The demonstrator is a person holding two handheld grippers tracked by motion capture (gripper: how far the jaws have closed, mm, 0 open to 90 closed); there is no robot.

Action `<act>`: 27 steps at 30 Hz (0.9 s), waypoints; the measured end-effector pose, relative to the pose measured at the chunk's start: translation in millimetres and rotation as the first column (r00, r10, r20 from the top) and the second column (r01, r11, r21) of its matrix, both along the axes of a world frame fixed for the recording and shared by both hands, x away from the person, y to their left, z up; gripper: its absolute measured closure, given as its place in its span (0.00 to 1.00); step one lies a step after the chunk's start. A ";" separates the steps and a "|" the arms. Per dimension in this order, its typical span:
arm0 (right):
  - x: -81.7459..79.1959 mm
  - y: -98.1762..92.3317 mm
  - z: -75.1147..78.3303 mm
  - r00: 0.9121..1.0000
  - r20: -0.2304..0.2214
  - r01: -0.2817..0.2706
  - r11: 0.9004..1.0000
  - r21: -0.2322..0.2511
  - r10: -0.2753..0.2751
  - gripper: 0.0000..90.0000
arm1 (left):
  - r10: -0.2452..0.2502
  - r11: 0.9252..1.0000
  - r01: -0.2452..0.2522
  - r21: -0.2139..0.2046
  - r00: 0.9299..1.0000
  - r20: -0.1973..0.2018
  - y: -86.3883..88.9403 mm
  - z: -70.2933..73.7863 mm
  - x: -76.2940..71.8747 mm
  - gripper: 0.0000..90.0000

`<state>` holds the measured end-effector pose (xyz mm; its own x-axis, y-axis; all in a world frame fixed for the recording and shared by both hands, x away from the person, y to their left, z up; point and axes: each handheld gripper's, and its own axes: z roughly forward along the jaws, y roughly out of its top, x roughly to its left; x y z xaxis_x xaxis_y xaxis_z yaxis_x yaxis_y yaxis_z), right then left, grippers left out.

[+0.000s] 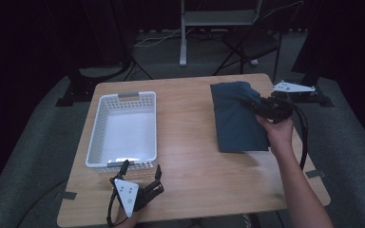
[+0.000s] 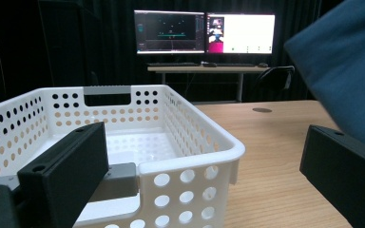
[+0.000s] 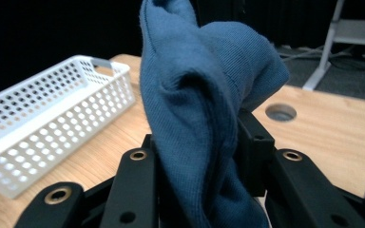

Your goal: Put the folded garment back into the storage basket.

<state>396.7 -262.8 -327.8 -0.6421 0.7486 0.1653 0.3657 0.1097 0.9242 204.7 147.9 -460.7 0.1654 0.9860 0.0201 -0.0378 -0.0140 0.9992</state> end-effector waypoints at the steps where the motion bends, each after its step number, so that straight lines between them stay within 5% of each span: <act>1: -2.1 -0.3 4.8 1.000 0.009 -0.007 1.000 0.008 0.007 0.74 | 0.000 1.000 0.000 0.001 1.000 -0.001 0.1 0.0 -0.1 0.04; 10: -25.5 -2.2 36.9 0.998 0.057 -0.026 0.999 0.045 0.024 0.74 | 0.000 1.000 0.000 0.000 1.000 -0.001 -0.1 0.0 0.1 0.04; 27: -26.7 26.7 43.6 0.997 0.056 -0.062 0.997 0.050 0.059 0.74 | 0.000 1.000 0.000 0.000 1.000 -0.001 0.0 0.0 0.0 0.04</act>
<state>370.0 -236.1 -284.2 -0.6953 0.6991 0.1666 0.3088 0.0813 0.9477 204.7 147.9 -460.7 0.1656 0.9860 0.0198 -0.0372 -0.0138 0.9992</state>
